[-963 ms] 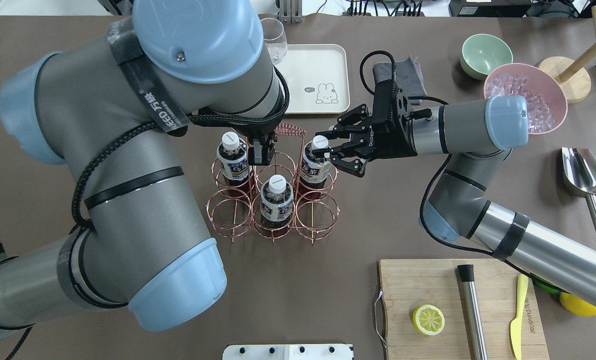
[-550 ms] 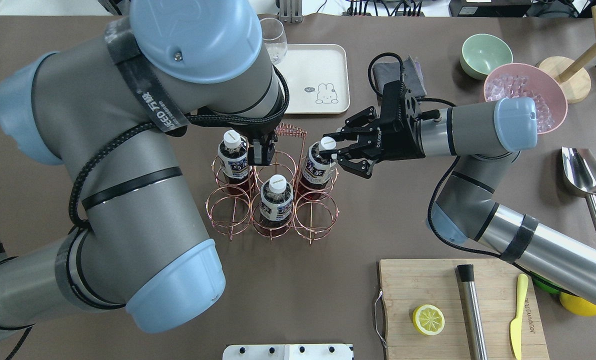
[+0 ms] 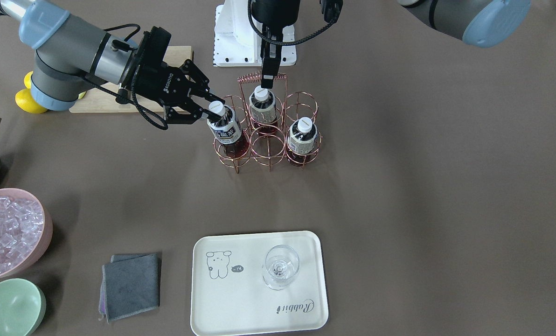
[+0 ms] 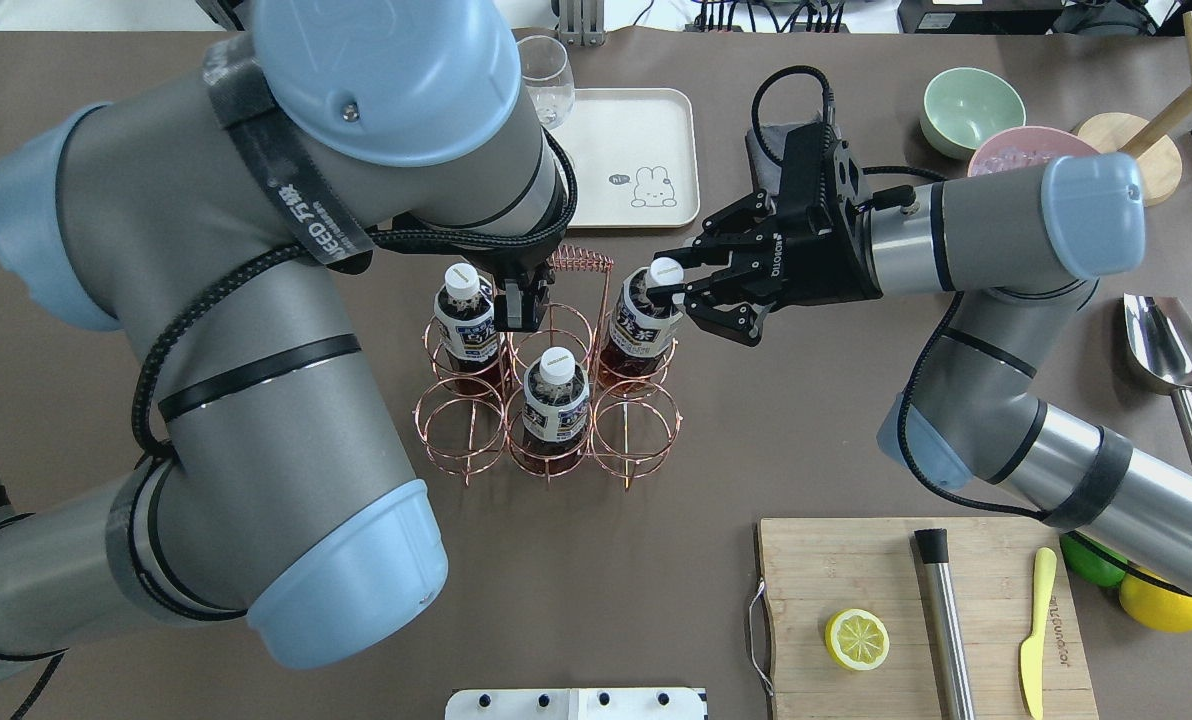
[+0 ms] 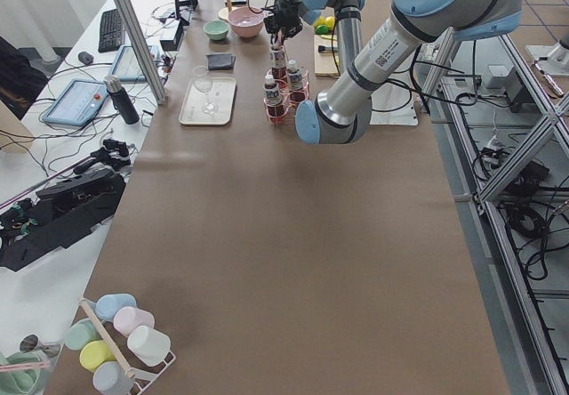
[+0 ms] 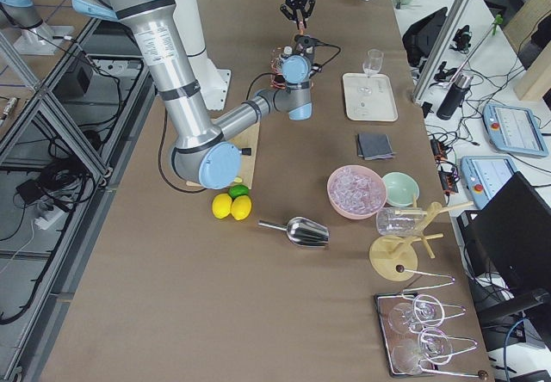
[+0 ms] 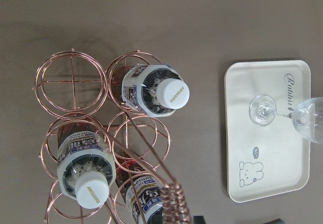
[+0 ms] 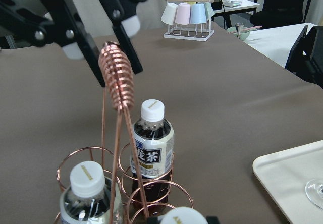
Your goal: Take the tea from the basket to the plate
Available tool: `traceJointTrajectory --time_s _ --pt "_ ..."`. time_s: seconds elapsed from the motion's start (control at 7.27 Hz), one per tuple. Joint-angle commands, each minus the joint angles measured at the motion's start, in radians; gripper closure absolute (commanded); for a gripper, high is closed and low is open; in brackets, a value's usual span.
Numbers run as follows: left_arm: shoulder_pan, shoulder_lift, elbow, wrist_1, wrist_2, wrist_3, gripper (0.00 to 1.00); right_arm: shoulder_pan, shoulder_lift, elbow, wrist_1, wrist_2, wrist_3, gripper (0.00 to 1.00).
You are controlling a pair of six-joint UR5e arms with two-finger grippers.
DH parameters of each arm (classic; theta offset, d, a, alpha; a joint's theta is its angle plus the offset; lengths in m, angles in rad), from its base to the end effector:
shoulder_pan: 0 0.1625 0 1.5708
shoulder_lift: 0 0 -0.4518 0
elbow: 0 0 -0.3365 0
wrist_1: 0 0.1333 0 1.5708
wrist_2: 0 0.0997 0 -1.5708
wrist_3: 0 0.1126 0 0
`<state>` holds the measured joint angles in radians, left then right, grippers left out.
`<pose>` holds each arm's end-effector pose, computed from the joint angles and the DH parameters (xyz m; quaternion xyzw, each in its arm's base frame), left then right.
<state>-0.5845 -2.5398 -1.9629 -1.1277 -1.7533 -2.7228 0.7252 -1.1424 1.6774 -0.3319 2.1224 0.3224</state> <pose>0.4306 -0.4202 0.0772 -0.2019 0.4007 -0.6553 0.6077 -0.3631 -0.4211 0.2849 0.5274 -0.5548 -0.3611 0.5326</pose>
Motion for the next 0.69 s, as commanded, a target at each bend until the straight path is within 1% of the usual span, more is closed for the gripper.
traceJointTrajectory --time_s 0.0,0.14,0.28,0.55 --pt "-0.001 0.001 -0.002 0.0 0.0 0.0 1.0 0.11 0.009 0.108 -0.123 0.115 0.045 1.0" --pt "-0.005 0.001 -0.002 0.0 0.0 0.0 1.0 0.184 0.028 0.11 -0.124 0.176 0.087 1.0" --pt "-0.005 0.001 -0.008 0.003 0.0 0.0 1.0 0.251 0.047 0.11 -0.122 0.212 0.113 1.0" --pt "-0.014 0.009 -0.025 0.006 0.0 0.0 1.0 0.344 0.09 0.091 -0.124 0.208 0.127 1.0"
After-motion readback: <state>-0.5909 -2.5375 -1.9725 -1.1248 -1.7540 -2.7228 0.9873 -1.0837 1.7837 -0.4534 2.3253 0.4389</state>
